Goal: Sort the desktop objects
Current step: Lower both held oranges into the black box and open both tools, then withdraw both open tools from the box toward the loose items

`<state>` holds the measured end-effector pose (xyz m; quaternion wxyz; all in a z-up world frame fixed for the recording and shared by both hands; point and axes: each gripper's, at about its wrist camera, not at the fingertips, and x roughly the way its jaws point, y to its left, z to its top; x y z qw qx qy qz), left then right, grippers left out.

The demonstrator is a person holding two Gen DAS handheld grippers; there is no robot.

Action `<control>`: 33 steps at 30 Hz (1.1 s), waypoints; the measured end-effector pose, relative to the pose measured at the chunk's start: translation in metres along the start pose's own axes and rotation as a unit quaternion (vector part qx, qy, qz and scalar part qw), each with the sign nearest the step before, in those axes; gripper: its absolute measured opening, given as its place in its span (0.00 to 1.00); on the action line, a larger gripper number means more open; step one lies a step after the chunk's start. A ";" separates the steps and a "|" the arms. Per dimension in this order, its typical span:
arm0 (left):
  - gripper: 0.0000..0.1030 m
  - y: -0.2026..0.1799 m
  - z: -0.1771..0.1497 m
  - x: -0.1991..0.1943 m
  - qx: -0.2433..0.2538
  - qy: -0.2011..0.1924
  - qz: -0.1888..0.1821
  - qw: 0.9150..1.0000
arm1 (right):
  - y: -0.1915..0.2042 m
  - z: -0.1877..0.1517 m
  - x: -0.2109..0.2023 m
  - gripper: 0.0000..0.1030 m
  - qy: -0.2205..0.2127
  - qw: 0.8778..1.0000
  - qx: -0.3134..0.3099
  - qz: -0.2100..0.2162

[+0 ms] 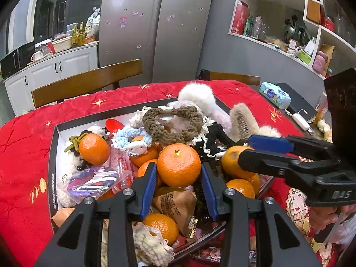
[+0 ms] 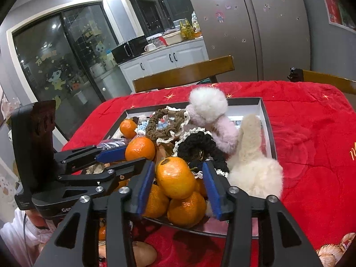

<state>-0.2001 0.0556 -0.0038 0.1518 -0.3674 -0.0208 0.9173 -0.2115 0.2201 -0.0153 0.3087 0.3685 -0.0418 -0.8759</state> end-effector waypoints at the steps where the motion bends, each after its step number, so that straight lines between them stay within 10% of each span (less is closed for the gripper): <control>1: 0.43 0.000 0.000 0.000 0.001 0.002 0.007 1.000 | 0.000 0.001 -0.001 0.55 -0.003 1.000 0.001 0.000; 3: 0.65 -0.001 0.000 0.001 0.004 0.007 0.030 1.000 | -0.002 0.001 -0.004 0.70 -0.011 1.000 0.005 0.001; 8: 0.83 -0.001 0.000 -0.001 0.008 0.007 0.024 1.000 | -0.010 0.005 -0.005 1.00 -0.015 1.000 0.025 0.012; 12: 1.00 0.001 0.001 -0.004 0.013 -0.003 0.041 0.999 | -0.017 0.006 -0.004 1.00 -0.015 0.999 0.044 0.017; 33: 1.00 0.002 0.008 -0.036 0.007 -0.032 0.056 0.998 | -0.002 0.005 -0.012 1.00 -0.017 0.999 0.030 0.011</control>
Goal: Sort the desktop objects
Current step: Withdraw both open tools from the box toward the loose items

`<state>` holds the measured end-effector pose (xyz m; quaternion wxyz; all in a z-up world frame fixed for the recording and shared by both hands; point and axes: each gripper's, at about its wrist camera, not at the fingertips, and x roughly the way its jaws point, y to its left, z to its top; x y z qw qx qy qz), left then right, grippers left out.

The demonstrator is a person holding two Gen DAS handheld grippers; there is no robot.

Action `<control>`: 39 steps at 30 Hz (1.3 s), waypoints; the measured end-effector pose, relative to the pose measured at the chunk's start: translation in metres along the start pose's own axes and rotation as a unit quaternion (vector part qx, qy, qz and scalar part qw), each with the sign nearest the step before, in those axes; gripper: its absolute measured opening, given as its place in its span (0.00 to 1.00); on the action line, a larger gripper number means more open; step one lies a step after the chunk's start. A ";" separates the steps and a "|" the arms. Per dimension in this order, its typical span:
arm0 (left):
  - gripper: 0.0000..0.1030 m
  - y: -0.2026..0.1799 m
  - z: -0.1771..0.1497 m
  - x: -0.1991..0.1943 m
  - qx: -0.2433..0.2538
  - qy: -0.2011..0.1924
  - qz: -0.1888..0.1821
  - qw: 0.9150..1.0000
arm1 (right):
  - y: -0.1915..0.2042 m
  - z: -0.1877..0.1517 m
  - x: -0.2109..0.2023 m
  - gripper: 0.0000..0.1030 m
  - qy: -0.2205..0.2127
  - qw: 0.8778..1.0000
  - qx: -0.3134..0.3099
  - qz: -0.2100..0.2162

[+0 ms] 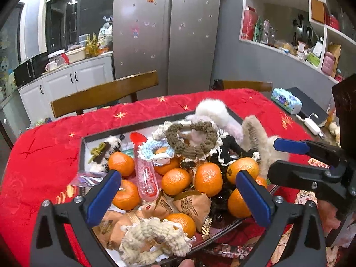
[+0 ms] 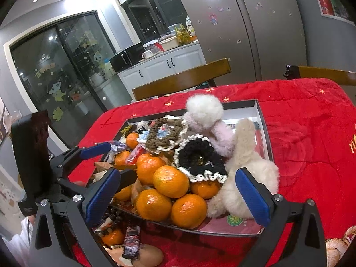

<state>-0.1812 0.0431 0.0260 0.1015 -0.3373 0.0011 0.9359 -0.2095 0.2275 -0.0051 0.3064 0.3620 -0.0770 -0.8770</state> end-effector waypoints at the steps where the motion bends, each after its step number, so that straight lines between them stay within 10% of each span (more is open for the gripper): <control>1: 1.00 0.001 0.001 -0.005 -0.002 -0.003 0.000 1.000 | 0.004 0.000 -0.003 1.00 -0.004 1.000 -0.004 0.002; 22: 1.00 0.024 -0.024 -0.134 -0.025 -0.067 0.024 0.997 | 0.073 -0.011 -0.072 1.00 -0.067 0.997 -0.031 0.016; 39: 1.00 0.027 -0.069 -0.122 -0.033 -0.039 0.021 0.998 | 0.085 -0.066 -0.071 1.00 -0.075 0.995 -0.059 -0.021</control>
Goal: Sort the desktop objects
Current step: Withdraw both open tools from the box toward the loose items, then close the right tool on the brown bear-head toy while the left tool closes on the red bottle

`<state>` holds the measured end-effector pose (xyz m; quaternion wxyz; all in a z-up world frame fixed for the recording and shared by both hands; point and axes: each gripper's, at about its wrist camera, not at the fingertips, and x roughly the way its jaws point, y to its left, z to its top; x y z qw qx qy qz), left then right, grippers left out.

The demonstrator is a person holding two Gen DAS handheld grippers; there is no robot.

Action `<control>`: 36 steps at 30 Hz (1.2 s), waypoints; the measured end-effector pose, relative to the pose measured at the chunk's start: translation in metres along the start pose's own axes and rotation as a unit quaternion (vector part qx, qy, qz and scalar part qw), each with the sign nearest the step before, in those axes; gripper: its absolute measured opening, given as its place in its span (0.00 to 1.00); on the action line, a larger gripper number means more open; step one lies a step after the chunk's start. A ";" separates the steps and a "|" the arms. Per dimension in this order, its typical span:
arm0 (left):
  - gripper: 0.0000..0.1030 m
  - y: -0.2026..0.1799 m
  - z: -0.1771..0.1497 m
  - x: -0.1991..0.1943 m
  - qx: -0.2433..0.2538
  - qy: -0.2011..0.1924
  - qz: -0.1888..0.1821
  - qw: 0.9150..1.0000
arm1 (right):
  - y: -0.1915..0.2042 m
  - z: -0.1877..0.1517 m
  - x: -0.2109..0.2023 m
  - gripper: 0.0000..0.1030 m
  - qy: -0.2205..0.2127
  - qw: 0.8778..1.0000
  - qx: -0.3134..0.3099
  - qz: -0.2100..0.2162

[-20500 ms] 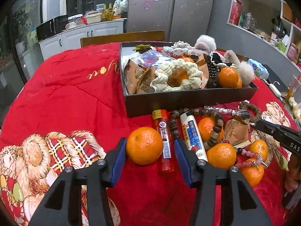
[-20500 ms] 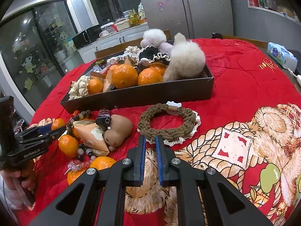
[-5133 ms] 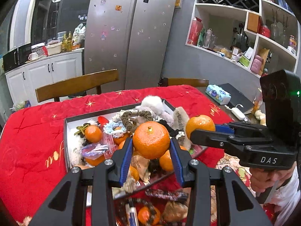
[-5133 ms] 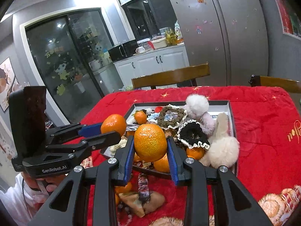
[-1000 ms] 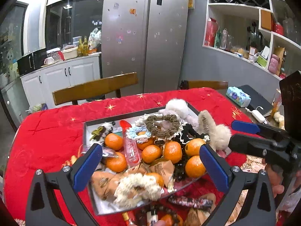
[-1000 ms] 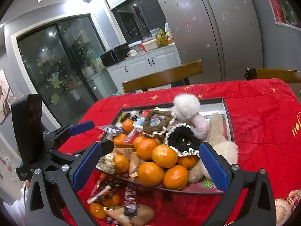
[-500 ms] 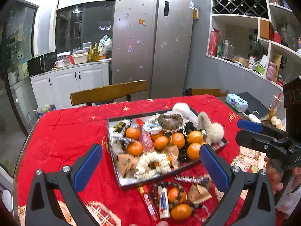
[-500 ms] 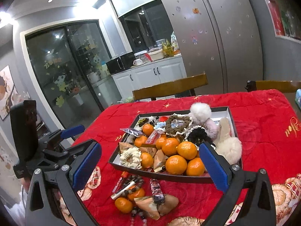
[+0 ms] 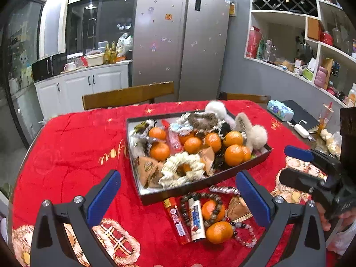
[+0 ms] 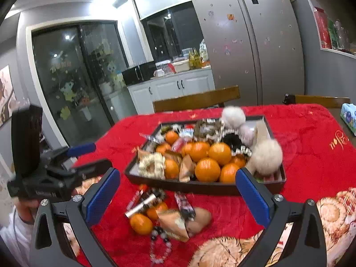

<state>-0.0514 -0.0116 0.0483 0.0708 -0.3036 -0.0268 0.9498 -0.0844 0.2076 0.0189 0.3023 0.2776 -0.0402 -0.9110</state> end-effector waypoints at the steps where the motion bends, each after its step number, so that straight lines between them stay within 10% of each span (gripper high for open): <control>1: 1.00 0.002 -0.004 0.004 -0.002 0.006 0.003 1.000 | 0.000 -0.003 0.003 1.00 0.006 1.000 -0.003 -0.003; 16: 1.00 0.007 -0.050 0.066 0.005 0.092 0.035 0.995 | -0.030 -0.038 0.038 1.00 0.087 0.996 0.036 0.000; 23: 1.00 0.008 -0.056 0.078 -0.002 0.113 0.034 0.993 | -0.037 -0.050 0.051 0.80 0.126 0.991 0.051 0.009; 36: 1.00 0.010 -0.063 0.086 -0.018 0.138 0.039 0.989 | -0.049 -0.064 0.055 0.74 0.139 0.988 0.073 0.010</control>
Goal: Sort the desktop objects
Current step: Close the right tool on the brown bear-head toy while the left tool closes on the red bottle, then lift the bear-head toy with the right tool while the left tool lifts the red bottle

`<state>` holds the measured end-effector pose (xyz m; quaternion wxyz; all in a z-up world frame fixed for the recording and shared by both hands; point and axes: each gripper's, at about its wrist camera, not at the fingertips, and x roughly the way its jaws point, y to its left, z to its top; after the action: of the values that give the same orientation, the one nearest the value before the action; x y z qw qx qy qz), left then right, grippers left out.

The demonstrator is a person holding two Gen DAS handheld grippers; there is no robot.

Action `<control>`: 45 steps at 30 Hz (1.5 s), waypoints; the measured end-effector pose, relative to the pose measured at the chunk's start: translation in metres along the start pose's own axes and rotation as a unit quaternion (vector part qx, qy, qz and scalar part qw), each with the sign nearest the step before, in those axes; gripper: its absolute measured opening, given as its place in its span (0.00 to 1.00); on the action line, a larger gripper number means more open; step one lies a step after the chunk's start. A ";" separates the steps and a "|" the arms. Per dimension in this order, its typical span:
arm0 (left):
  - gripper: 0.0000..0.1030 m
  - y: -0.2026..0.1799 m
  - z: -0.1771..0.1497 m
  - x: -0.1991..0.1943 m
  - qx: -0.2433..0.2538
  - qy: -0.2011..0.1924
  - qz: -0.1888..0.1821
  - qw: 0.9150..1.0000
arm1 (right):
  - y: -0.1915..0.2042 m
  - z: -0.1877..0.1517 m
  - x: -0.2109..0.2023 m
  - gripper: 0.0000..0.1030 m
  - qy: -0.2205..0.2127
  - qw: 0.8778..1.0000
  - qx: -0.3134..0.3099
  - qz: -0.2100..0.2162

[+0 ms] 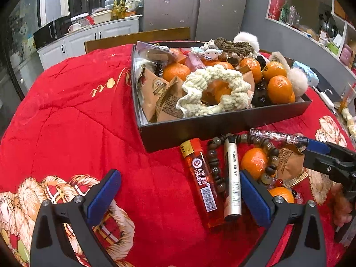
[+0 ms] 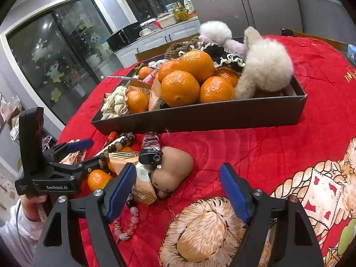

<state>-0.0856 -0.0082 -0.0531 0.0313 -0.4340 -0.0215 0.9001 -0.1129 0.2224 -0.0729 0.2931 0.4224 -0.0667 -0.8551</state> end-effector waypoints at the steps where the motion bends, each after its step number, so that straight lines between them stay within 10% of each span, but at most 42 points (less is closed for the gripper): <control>1: 1.00 -0.002 0.000 -0.001 0.003 -0.002 0.003 1.000 | 0.000 -0.001 0.000 0.73 0.000 1.000 0.000 -0.002; 7: 0.91 -0.005 0.000 -0.002 0.008 -0.006 -0.003 1.000 | -0.002 0.001 -0.002 0.50 -0.001 1.000 0.009 0.001; 18: 0.13 -0.023 -0.003 -0.012 0.045 -0.025 -0.064 0.997 | 0.005 -0.001 -0.001 0.36 0.003 1.000 0.008 0.024; 45: 0.11 -0.029 -0.005 -0.034 0.074 -0.072 -0.074 0.992 | 0.009 0.005 0.001 0.35 -0.006 1.000 -0.004 0.007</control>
<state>-0.0595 0.0188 -0.0283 0.1282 -0.3614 0.0113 0.9235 -0.1128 0.2142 -0.0673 0.3001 0.4162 -0.0682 -0.8556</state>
